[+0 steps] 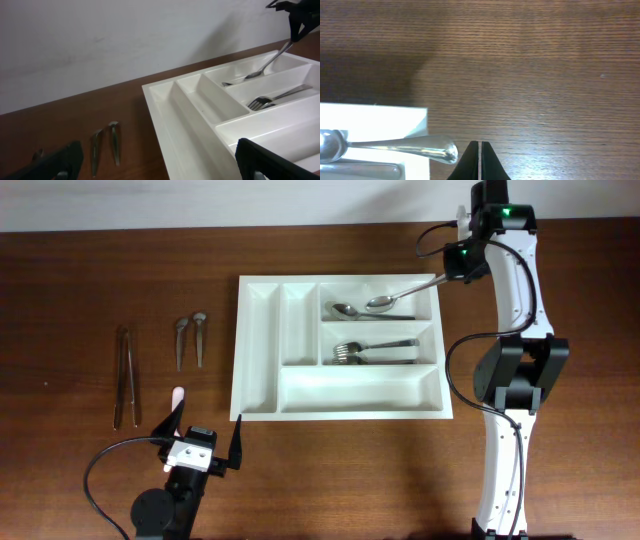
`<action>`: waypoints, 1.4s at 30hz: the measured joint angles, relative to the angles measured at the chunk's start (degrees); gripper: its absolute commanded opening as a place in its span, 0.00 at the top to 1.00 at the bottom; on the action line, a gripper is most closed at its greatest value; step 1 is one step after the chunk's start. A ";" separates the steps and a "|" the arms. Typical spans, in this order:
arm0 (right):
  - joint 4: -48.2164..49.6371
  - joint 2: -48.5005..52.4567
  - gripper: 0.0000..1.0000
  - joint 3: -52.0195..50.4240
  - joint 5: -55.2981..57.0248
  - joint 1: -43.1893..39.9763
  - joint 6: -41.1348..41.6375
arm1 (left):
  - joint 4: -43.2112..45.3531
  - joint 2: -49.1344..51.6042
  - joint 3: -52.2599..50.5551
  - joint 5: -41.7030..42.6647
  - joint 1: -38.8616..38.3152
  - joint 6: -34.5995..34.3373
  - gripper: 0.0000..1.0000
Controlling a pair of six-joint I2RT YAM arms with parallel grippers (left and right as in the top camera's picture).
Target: Pack container
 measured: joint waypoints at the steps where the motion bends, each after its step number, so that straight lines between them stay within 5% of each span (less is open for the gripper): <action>1: -0.11 0.00 0.96 0.00 -0.22 0.09 0.00 | 0.00 0.00 0.00 0.00 0.00 0.00 0.01; 26: -2.62 0.00 0.96 -0.04 1.22 5.97 -3.80 | 0.00 0.00 0.00 0.00 0.00 0.00 0.01; 42: 1.79 0.00 0.96 -0.04 3.98 1.40 -3.54 | 0.00 0.00 0.00 0.00 0.00 0.00 0.01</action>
